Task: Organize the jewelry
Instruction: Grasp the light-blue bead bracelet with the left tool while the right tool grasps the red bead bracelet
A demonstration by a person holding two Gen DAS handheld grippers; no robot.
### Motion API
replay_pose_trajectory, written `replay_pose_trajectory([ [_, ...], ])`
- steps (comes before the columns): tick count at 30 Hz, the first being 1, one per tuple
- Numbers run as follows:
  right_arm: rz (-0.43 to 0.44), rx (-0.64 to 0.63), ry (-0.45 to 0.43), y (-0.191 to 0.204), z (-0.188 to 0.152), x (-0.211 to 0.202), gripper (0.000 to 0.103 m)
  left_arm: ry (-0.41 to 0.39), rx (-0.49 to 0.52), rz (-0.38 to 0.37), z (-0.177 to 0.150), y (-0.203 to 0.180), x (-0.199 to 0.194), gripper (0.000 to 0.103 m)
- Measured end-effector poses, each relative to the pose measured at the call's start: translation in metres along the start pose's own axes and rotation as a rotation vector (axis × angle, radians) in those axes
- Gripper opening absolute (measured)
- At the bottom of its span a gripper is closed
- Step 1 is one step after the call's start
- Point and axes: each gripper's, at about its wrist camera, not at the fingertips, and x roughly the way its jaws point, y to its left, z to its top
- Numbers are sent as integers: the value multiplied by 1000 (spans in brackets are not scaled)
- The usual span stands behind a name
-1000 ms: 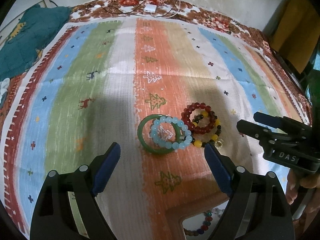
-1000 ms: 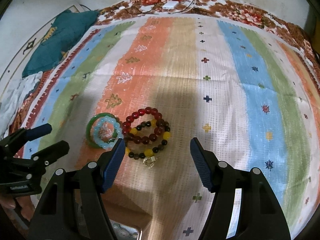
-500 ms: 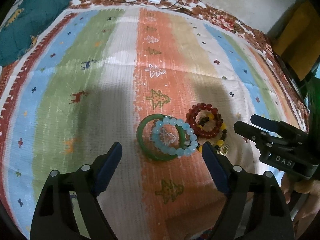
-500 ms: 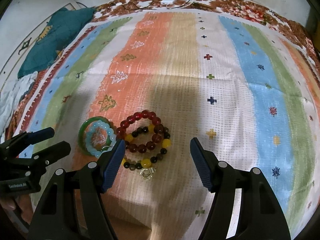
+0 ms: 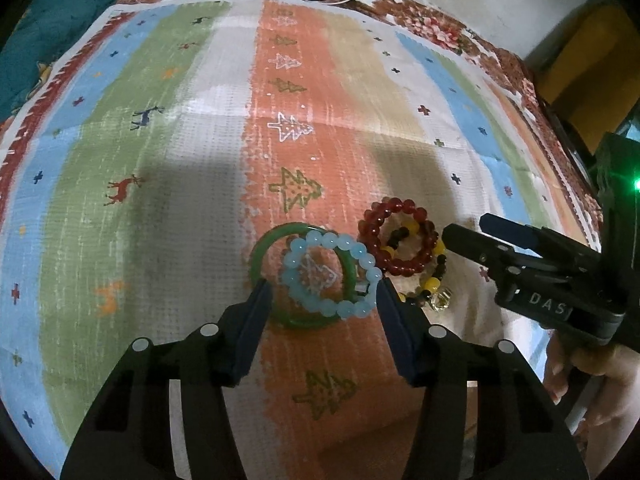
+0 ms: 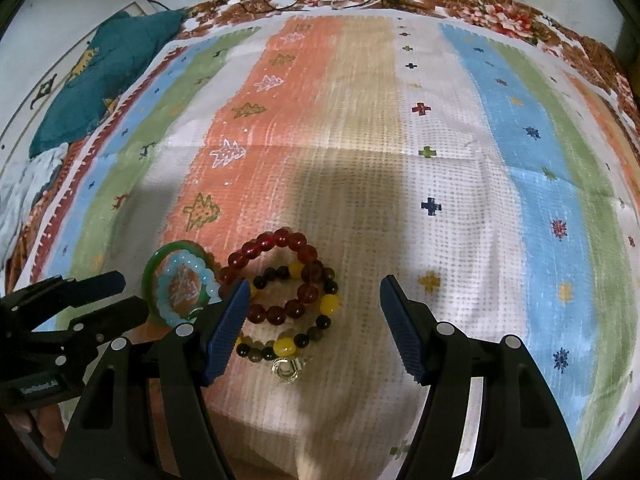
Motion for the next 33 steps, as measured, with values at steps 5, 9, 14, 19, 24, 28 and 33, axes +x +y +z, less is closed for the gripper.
replay_pose_trajectory([
  [5, 0, -4, -1, 0, 5, 4, 67, 7, 1, 5, 4, 2, 7, 51],
  [9, -3, -13, 11, 1, 7, 12, 67, 19, 5, 6, 6, 4, 14, 46],
  [14, -4, -16, 23, 1, 10, 22, 67, 31, 6, 6, 9, 6, 20, 38],
  [19, -1, -15, 33, 1, 13, 30, 67, 47, 6, 8, 10, 6, 25, 31],
  [24, -4, -20, 46, 2, 13, 37, 67, 59, -11, 17, 9, 13, 31, 31],
  [28, -4, -31, 51, 5, 14, 40, 66, 65, -11, 25, 8, 16, 34, 28],
  [33, 3, -35, 67, 7, 14, 48, 52, 62, 1, 34, 7, 14, 35, 25],
])
